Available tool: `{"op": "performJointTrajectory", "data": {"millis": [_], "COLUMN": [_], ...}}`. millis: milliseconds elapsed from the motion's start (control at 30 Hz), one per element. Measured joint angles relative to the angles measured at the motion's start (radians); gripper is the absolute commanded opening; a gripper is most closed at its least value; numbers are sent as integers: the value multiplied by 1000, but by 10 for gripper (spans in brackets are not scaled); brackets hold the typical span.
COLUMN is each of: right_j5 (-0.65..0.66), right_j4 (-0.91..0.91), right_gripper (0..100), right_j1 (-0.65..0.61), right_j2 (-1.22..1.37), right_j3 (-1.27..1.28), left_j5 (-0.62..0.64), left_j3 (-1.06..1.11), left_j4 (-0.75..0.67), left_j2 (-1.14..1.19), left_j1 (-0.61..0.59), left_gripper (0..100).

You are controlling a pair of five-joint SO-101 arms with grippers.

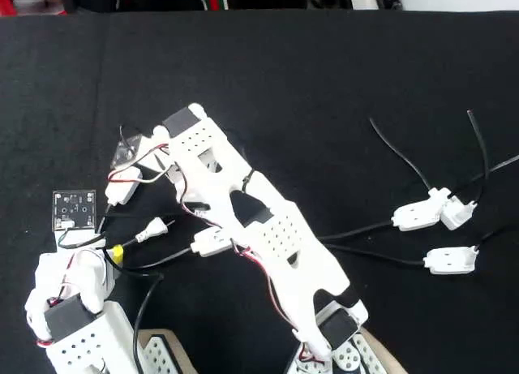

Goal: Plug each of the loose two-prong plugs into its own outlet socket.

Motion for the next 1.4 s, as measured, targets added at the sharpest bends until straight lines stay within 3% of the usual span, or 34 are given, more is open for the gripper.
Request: {"op": "performJointTrajectory", "data": {"millis": [200, 700, 1000, 1133, 1400], "right_j5": [-52, -83, -84, -84, -86], "right_j4": [0, -11, -32, -21, -20], "right_gripper": [189, 194, 183, 24, 11], "right_j1": [43, -20, -23, -21, -15], "right_j2": [-40, -222, -181, -158, -133], "right_j3": [-43, 341, 331, 308, 285], "left_j5": [0, 0, 0, 0, 0], "left_j3": [0, 6, 9, 9, 9], "left_j4": [0, 0, 0, 0, 0], "left_j2": [0, 0, 3, 3, 3], "left_j1": [0, 0, 0, 0, 0], "left_gripper": [296, 296, 296, 296, 296]}}
